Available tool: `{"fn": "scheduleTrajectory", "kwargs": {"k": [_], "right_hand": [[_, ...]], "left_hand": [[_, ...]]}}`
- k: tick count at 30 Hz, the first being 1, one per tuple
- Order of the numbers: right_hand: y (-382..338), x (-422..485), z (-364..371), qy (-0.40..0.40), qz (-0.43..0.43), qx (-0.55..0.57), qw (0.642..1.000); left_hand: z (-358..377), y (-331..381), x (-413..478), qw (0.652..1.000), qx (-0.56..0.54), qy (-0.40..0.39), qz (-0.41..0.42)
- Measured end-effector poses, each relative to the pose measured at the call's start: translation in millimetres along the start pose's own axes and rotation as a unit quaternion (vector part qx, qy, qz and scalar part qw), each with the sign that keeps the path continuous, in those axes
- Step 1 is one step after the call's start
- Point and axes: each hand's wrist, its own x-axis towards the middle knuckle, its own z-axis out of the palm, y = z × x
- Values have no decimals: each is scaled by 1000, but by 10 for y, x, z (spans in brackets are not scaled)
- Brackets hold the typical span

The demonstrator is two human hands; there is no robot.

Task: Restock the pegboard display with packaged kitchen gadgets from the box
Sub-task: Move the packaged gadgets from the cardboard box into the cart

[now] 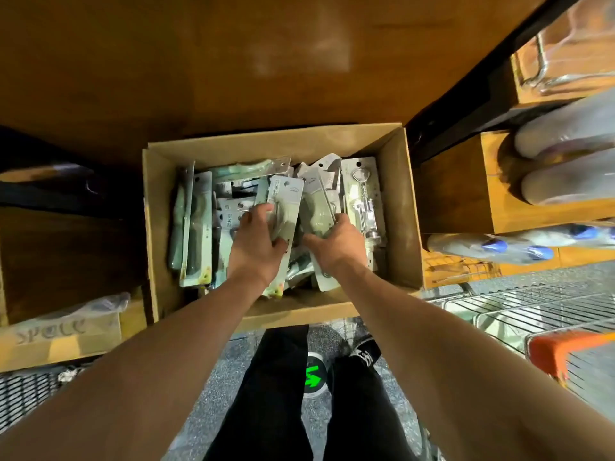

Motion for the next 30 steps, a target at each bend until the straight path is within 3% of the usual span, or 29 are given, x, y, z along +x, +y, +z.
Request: {"fn": "scheduleTrajectory", "kwargs": {"k": [7,12,18,24,30], "right_hand": [[180,-374,-434,-17,-2,121,993],[584,-798,-1023,78,-68,218,971],[1325,-1245,-1853,205,-70,404,889],[2540,-1622,-2671,321,-33,521,790],[3879,-1766,-2784,316,86,559,762]], "left_hand": [[-95,461,-243,998,21,20,51],[-30,1091,-626,992,32,40,114],[400,2120,-1244,974,28,23,223],[1401,3185,-2123,935,23,-47,351],[2645,3474,-2840,892,96,-134,421]]}}
